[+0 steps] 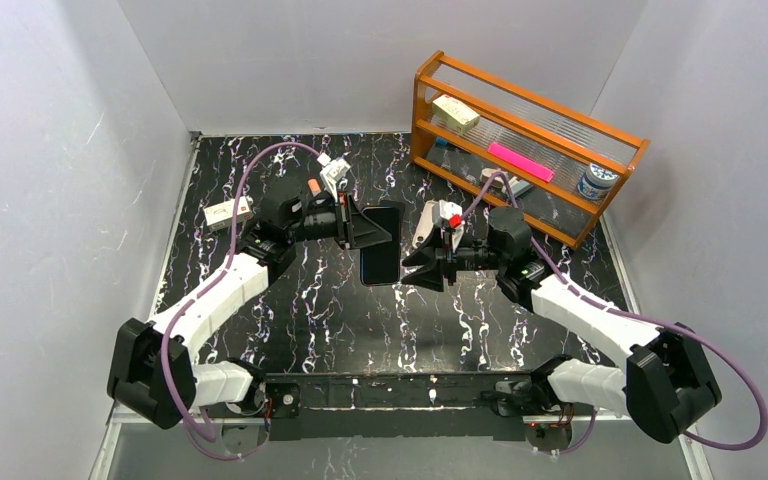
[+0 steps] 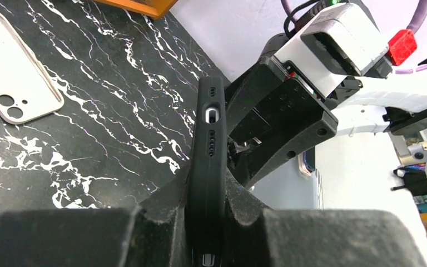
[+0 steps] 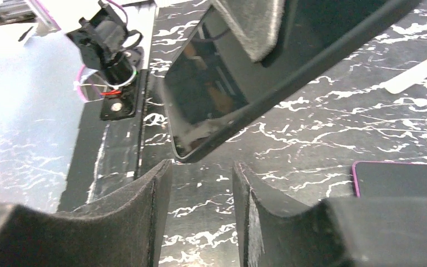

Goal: Take the phone out of the phone case
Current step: Remove the phone case from the phone.

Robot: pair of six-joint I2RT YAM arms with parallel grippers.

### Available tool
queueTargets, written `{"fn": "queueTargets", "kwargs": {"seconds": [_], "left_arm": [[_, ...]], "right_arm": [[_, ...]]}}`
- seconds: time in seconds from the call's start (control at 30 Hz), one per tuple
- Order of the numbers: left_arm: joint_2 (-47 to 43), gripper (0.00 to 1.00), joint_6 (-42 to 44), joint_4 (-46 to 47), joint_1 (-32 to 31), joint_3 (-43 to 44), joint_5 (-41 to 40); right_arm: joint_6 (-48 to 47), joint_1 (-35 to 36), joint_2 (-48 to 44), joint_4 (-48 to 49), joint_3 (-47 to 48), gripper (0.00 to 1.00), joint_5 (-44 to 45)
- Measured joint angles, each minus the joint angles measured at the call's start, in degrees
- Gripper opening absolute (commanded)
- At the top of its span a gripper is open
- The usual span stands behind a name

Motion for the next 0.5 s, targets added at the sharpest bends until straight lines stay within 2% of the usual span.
{"fn": "queueTargets", "kwargs": {"seconds": [0.37,0.5], "left_arm": [[-1.3,0.00,2.5,1.0,0.0,0.0,2.4],[-1.7,0.00,2.1,2.5,0.0,0.0,3.1]], "right_arm": [[4.2,0.8,2.9,4.0,0.1,0.53,-7.6],[4.5,1.6,4.6,4.5,0.2,0.47,-8.4]]}}
